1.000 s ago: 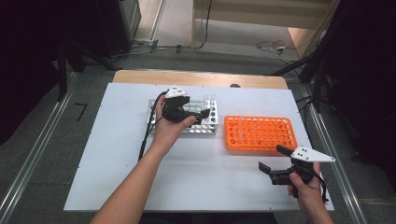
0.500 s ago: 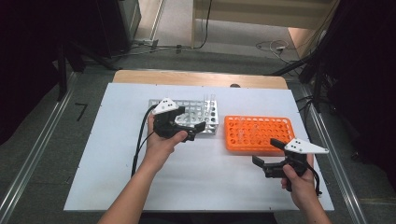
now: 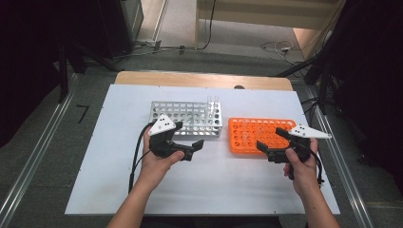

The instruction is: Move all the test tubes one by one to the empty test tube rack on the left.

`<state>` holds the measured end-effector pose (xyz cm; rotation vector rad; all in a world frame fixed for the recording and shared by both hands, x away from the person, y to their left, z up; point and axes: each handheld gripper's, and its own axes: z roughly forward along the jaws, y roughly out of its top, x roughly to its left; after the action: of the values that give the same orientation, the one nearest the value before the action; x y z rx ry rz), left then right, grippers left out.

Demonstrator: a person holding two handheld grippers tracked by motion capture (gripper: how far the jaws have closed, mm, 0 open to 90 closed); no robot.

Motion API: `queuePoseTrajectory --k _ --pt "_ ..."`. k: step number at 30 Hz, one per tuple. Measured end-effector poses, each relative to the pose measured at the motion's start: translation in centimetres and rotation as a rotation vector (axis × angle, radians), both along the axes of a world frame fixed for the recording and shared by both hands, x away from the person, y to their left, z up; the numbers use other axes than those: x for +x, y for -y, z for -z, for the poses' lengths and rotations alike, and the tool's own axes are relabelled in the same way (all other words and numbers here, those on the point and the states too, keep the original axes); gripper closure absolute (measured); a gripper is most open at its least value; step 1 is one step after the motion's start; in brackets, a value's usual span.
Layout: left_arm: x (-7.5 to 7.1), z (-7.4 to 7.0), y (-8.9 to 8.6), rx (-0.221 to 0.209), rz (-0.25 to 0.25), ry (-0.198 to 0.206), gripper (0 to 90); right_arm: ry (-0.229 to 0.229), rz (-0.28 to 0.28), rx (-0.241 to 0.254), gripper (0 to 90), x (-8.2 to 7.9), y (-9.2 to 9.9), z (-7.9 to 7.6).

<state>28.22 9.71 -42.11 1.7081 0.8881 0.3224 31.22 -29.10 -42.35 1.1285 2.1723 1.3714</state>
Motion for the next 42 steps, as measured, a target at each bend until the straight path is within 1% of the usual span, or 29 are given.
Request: queuePoseTrajectory --k 3,5,6,8,9,10,11,12,14,16,17,19,20,22,26,28,30,34,36,40,42 --pt "-0.1 0.3 0.0 0.006 0.004 -0.011 0.0 -0.001 0.023 0.011 0.0 0.9 0.0 -0.2" --pt "-0.2 0.4 0.0 0.006 0.004 -0.015 0.0 -0.004 0.041 0.027 0.0 1.5 -0.2 -0.3" --pt "-0.2 0.5 0.0 0.005 0.004 -0.017 0.0 -0.007 0.034 0.031 0.0 1.8 -0.3 -0.3" --pt "-0.3 0.5 0.0 0.006 0.004 -0.017 0.0 -0.002 0.027 0.01 0.0 2.2 -0.6 -0.1" --pt "-0.3 0.5 0.0 0.008 0.005 -0.016 0.0 -0.006 0.032 -0.002 1.7 2.4 -0.8 0.0" --pt "-0.3 0.5 0.0 0.005 0.007 -0.017 0.0 -0.006 0.046 -0.006 4.1 2.6 -0.9 0.3" --pt "-0.3 0.5 -0.1 0.005 0.009 -0.018 0.0 -0.012 0.051 -0.002 4.4 2.7 -0.9 0.6" --pt "-0.3 0.5 -0.1 0.005 0.006 -0.017 0.0 -0.018 0.053 -0.009 5.6 2.9 -1.0 0.9" --pt "-0.3 0.7 0.0 0.007 0.004 -0.019 0.0 -0.033 0.078 -0.028 10.7 3.1 -1.1 1.6" --pt "-0.2 0.9 0.1 0.018 0.002 -0.018 0.0 -0.041 0.083 -0.041 15.1 3.3 -1.2 2.3" --pt "-0.2 1.0 0.1 0.019 0.008 -0.022 0.0 -0.04 0.089 -0.045 19.0 3.3 -1.2 2.6" --pt "-0.2 1.3 0.3 0.026 0.011 -0.029 0.0 -0.049 0.095 -0.04 27.5 3.4 -1.2 3.1" --pt "-0.2 1.4 0.4 0.024 0.013 -0.033 0.0 -0.051 0.096 -0.039 30.4 3.4 -1.2 3.3" --pt "-0.1 1.6 0.5 0.03 0.018 -0.038 0.0 -0.037 0.101 -0.035 38.6 3.3 -1.2 3.5" --pt "-0.1 1.8 0.5 0.031 0.02 -0.041 0.0 -0.038 0.101 -0.028 49.6 3.1 -1.1 3.9" --pt "-0.1 1.8 0.5 0.029 0.02 -0.042 0.0 -0.05 0.097 -0.023 54.5 3.0 -1.1 4.0" --pt "-0.1 1.8 0.5 0.025 0.022 -0.045 0.0 -0.049 0.09 -0.026 58.4 3.0 -1.1 4.2" --pt "-0.1 1.9 0.5 0.026 0.022 -0.046 0.0 -0.051 0.07 -0.049 65.0 3.0 -1.6 4.6" --pt "-0.1 1.9 0.5 0.026 0.023 -0.048 0.0 -0.044 0.075 -0.066 66.2 2.9 -1.8 4.7" --pt "-0.1 1.9 0.4 0.021 0.024 -0.049 0.0 -0.04 0.092 -0.077 68.0 2.9 -1.9 5.1" --pt "-0.1 2.0 0.4 0.02 0.022 -0.05 0.0 -0.028 0.097 -0.079 68.6 2.9 -2.0 5.2"
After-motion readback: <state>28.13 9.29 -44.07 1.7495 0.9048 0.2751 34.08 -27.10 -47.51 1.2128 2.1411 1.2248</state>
